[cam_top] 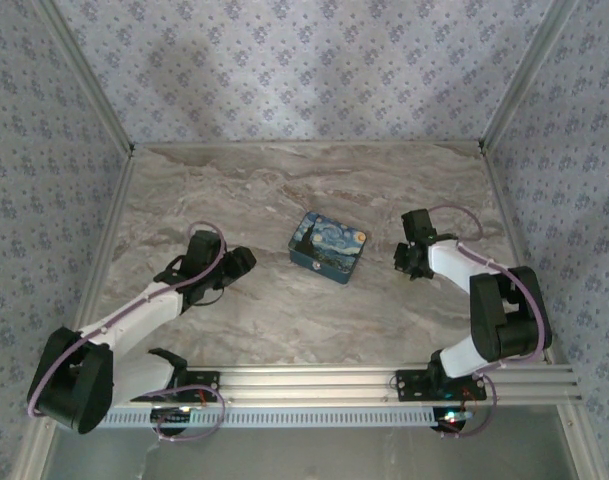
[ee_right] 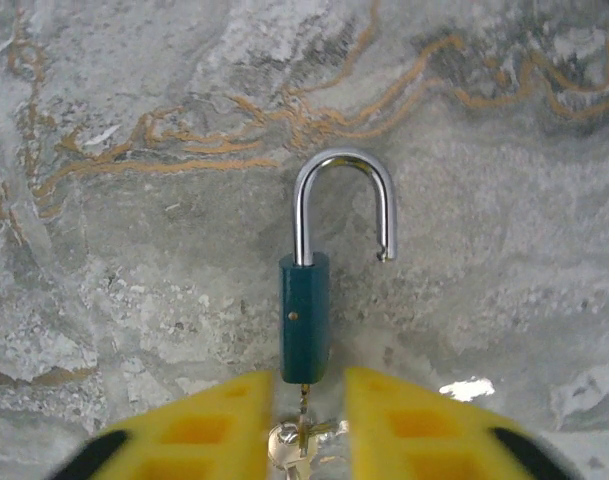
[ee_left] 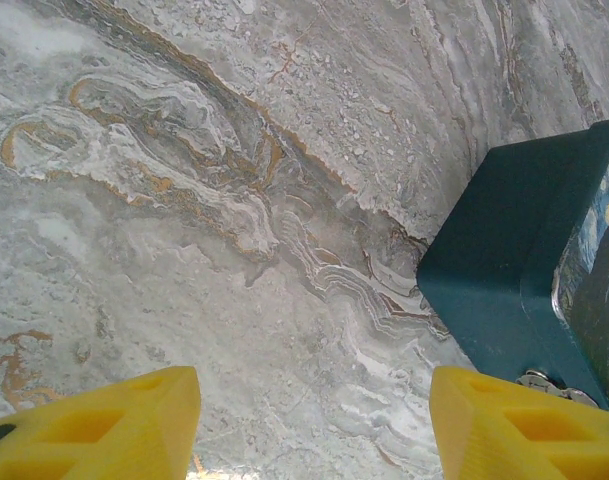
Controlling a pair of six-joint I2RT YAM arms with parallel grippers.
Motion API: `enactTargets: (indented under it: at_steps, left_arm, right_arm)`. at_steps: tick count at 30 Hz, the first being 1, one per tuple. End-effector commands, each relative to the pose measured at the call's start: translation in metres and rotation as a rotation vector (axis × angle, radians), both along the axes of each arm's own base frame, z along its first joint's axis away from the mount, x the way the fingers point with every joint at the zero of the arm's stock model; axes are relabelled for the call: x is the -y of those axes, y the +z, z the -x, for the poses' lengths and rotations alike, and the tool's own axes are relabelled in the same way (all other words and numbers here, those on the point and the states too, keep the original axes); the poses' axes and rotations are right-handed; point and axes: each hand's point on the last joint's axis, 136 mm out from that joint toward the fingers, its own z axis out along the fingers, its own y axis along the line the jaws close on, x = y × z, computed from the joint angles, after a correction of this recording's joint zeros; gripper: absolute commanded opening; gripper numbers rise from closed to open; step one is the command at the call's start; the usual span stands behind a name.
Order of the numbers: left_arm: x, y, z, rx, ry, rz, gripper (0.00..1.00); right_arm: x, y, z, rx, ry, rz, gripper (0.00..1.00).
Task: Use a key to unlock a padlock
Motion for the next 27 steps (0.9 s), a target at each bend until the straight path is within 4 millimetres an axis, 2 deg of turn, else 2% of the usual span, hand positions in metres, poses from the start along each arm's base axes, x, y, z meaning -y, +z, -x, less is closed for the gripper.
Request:
enactTargets:
  at_steps: [1,3,5,8,9,11,16,19,21,24,27]
  left_arm:
    - [-0.004,0.008,-0.005,0.027,0.028,0.011,0.62]
    - [-0.005,0.009,-0.006,0.028,0.031,0.006,0.62]
    - [-0.008,0.011,-0.006,0.028,0.035,-0.002,0.63]
    - [-0.014,0.016,-0.009,0.031,0.044,-0.028,0.69]
    - [-0.017,0.019,-0.011,0.035,0.047,-0.04,0.7]
    - [-0.025,0.023,-0.014,0.03,0.064,-0.068,0.99]
    - [-0.056,0.046,-0.031,0.055,0.097,-0.196,1.0]
    - [-0.081,0.07,-0.047,0.129,0.107,-0.356,1.0]
    - [-0.089,0.086,-0.058,0.239,0.049,-0.489,1.0]
    - [-0.113,0.094,-0.065,0.341,0.057,-0.681,1.0]
    - [-0.139,0.086,-0.068,0.352,0.082,-0.816,1.0]
  right_arm:
    - [0.004,0.015,-0.005,0.029,-0.023,0.01,0.39]
    - [0.004,0.025,-0.004,0.051,-0.024,0.013,0.48]
    - [0.004,0.034,-0.003,0.072,-0.026,0.016,0.53]
    - [0.004,0.05,-0.002,0.113,-0.026,0.018,0.6]
    - [0.005,0.057,-0.003,0.132,-0.028,0.019,0.99]
    - [0.007,0.071,-0.006,0.169,-0.029,0.03,1.0]
    - [0.011,0.113,-0.023,0.312,-0.025,0.099,1.0]
    - [0.018,0.137,-0.041,0.446,-0.024,0.19,1.0]
    - [0.026,0.146,-0.051,0.507,-0.034,0.252,1.0]
    - [0.039,0.157,-0.059,0.609,-0.012,0.457,1.0]
    - [0.056,0.145,-0.06,0.6,-0.035,0.531,1.0]
